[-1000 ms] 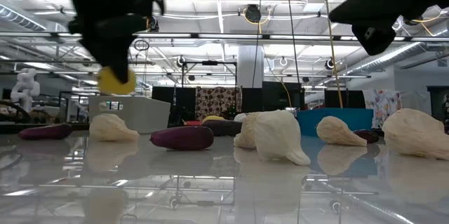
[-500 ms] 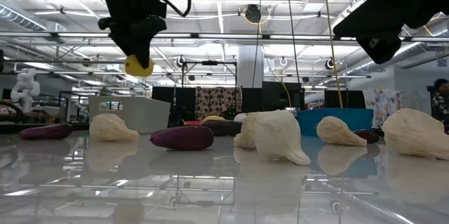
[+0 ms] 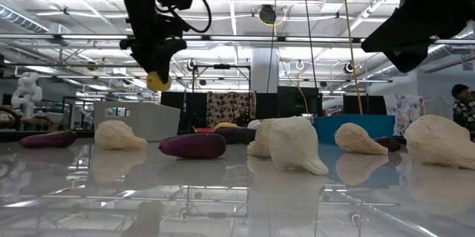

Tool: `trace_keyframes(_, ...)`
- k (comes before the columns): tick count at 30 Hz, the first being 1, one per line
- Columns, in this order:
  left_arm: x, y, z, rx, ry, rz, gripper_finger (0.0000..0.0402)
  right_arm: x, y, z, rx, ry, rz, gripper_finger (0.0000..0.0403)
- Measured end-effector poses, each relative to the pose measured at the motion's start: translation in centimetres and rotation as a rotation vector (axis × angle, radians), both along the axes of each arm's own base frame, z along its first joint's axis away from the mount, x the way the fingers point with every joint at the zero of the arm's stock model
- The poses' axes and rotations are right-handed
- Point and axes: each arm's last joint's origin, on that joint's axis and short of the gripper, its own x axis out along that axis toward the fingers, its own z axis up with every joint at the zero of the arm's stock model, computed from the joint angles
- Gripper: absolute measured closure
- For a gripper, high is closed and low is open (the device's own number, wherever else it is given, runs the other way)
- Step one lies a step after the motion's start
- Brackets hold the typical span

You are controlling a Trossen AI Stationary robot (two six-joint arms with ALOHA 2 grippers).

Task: Sort produce into baskets
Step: Put the lemon into the gray bin

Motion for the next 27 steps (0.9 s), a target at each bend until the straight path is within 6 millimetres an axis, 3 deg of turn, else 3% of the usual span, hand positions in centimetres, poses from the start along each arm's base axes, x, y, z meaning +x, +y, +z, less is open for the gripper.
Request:
trace_keyframes(10,-0.8,1.3,-0.4,0.018,0.028,0.060,0.0219,0.0,0.0,0.0,-0.007,0.002,0.002,0.0403)
trace_keyframes(17,-2.1,2.1,-3.9,0.007,0.017,0.153,0.0219,0.0,0.0,0.0,-0.003,0.002,0.000,0.0403)
trace_keyframes(21,-2.6,2.0,-4.7,0.030,0.043,0.195,0.0218,0.0,0.0,0.0,0.007,0.003,-0.001,0.0403)
trace_keyframes(27,-2.4,1.7,-4.8,0.032,0.043,0.176,0.0182,0.0,0.0,0.0,0.022,0.003,-0.009,0.0403)
